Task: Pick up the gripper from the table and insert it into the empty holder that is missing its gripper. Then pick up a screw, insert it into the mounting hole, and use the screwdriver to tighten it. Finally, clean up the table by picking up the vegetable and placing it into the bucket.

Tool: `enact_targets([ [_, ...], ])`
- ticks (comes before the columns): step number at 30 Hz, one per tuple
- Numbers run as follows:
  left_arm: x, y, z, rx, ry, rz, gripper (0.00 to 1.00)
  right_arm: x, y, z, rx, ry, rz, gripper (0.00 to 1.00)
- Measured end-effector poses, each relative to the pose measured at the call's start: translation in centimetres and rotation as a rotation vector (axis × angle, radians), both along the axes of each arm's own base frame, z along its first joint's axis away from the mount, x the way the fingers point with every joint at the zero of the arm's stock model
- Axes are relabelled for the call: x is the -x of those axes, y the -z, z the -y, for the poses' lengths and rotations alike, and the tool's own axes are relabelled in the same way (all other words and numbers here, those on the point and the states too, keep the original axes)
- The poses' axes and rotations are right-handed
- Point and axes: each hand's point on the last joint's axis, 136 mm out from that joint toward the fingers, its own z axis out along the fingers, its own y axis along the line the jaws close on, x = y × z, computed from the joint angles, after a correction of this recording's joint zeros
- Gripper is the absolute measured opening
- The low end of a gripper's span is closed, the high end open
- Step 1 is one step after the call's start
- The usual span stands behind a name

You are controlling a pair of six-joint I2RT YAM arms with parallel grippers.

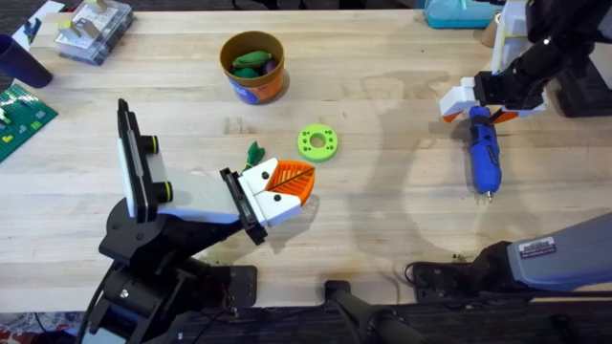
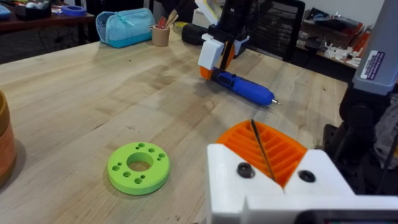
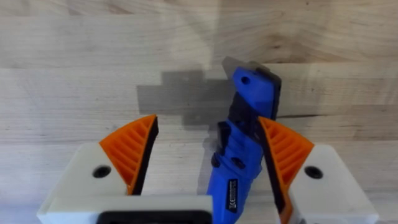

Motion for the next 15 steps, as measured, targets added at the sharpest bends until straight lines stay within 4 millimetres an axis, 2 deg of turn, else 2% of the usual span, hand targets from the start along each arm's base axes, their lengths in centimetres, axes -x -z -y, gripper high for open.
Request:
enact_targets([
  [9,0.0,0.0,0.0,0.001,0.000,0.000,0.016,0.5,-0.9,-0.1,-0.005,0.014,-0.020,0.973],
  [12,0.0,0.0,0.0,0.001,0.000,-0.001,0.016,0.6,-2.3,0.0,-0.003,0.028,-0.005,0.973],
  [15,0.0,0.0,0.0,0.001,0.000,-0.001,0.016,1.1,-4.5,0.5,0.006,0.045,0.036,0.973],
])
